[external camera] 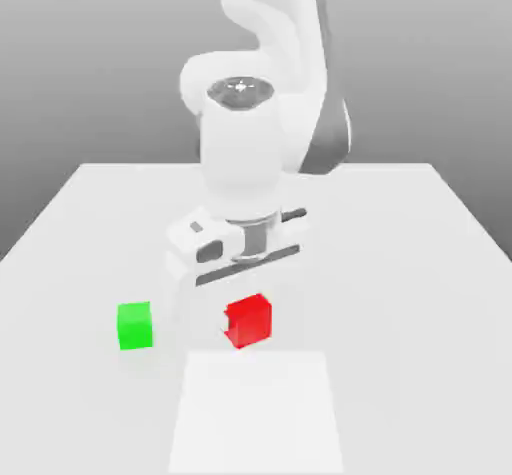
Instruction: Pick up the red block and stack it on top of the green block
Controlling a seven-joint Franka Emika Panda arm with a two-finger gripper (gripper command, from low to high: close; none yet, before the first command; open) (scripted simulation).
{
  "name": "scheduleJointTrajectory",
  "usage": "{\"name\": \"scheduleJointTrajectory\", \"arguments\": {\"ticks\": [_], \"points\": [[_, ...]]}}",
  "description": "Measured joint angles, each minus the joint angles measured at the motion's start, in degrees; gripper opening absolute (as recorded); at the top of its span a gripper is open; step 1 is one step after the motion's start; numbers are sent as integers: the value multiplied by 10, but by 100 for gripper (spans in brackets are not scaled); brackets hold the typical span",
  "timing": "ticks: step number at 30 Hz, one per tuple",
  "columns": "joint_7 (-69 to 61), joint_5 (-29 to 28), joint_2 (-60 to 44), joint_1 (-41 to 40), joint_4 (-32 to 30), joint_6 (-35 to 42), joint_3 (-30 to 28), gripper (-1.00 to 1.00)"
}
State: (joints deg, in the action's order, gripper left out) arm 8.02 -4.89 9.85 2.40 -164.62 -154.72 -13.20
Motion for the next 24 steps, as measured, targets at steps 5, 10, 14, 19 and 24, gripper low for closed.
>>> {"name": "scheduleJointTrajectory", "arguments": {"ticks": [5,10,14,19,24], "points": [[-75,-55,51,-76,-26,23,-62,-100],[-144,-118,90,-161,-55,30,-116,-100],[-188,-86,73,-143,-58,17,-146,-100],[-234,-19,27,-92,-55,-19,-175,-100],[-274,40,-27,-58,-55,-73,-194,-100]]}}
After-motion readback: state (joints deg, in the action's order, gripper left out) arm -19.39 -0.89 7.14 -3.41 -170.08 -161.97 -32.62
